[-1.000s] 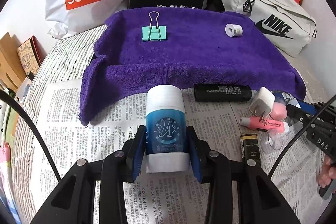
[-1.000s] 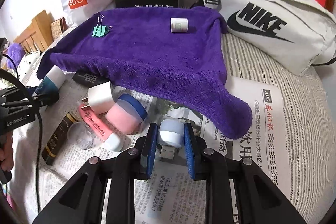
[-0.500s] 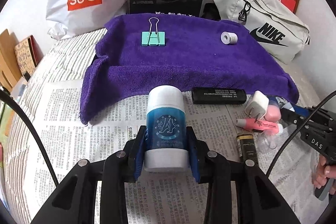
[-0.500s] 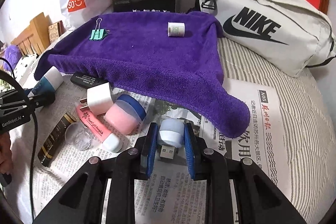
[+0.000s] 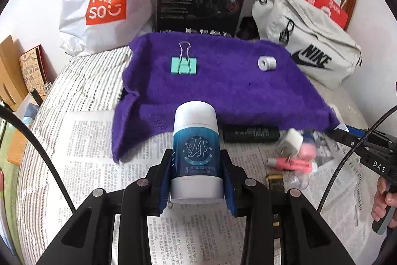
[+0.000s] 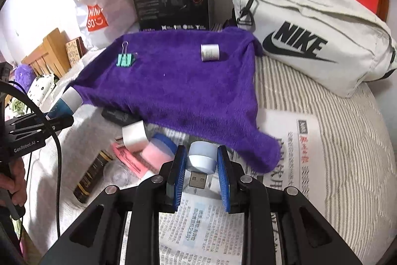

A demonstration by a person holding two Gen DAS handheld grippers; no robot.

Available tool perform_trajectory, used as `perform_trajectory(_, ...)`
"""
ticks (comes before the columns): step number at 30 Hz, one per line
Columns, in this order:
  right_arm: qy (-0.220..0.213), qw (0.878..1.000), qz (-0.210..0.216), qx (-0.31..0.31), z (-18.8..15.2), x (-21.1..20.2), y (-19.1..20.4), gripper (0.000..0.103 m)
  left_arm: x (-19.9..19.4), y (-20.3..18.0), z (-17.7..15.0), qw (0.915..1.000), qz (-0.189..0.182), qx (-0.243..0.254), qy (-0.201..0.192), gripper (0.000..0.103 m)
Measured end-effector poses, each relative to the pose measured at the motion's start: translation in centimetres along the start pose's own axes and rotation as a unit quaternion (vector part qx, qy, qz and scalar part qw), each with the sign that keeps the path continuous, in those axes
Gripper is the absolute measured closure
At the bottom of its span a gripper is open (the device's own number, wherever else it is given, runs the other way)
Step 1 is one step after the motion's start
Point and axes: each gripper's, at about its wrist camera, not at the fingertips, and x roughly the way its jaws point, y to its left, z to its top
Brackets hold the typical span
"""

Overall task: Organize rigid objects
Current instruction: 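Carry the deodorant with the left tool while the right tool carries the USB light toward the towel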

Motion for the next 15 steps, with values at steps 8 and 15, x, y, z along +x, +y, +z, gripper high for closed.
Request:
perform_trajectory(8,-0.019,1.0,0.005,-0.01,2.7,-0.8,0.3,0.078,-0.8,1.5,2.2,0.9997,-0.002,-0.02,-0.016,0.069)
perform_trajectory(15,-0.031,0.999,0.007,-0.021,5.2,-0.2,0.5,0.078,-0.1,2.7,4.1,0.9991,-0.007,-0.037,-0.019,0.069)
